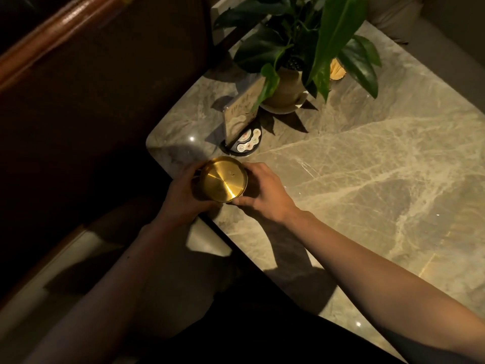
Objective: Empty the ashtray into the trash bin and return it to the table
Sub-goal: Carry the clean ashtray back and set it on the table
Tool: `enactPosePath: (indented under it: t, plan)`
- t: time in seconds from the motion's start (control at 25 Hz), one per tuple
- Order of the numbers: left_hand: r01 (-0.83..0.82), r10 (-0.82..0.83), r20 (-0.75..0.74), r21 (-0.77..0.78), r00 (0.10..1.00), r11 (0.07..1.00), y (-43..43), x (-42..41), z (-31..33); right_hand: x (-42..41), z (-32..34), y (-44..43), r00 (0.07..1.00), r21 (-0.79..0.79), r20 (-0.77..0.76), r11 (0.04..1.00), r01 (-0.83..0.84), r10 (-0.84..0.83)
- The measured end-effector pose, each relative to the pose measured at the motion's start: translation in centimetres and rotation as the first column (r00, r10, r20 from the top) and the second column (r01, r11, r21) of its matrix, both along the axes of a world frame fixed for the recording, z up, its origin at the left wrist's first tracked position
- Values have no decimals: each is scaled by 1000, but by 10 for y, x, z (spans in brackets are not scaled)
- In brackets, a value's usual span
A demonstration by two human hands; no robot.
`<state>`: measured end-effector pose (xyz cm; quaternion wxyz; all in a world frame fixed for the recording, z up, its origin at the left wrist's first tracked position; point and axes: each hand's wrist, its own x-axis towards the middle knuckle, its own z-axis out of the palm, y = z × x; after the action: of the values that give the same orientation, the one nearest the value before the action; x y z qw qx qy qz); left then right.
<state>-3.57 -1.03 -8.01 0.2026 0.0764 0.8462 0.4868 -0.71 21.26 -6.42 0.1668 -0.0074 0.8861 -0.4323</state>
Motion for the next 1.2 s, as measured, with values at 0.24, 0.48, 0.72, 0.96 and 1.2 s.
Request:
enactPosePath:
  t: [0.24,0.48,0.72,0.96,1.2]
  plan:
    - [-16,16,-5,4,1000,1000,-8,-15,-19,-15,-9,-12,1000,34,-7,999,14,-14]
    - [-44,44,-29,24,999,999,-11,-26,-23,-29,-14,-21,1000,66,-11,998,20,-19]
    - [-15,17,-34,51,999,999,-14,-30,-37,-34,-23,-26,1000,112,8,994,15,-16]
    - [-48,49,-5,45,999,998,-13,-29,-45,-36,-24,-31,999,125,28,992,17,-20]
    - [-65,65,13,-13,998,998,-10,-26,-40,-35,-25,-34,999,122,30,992,34,-38]
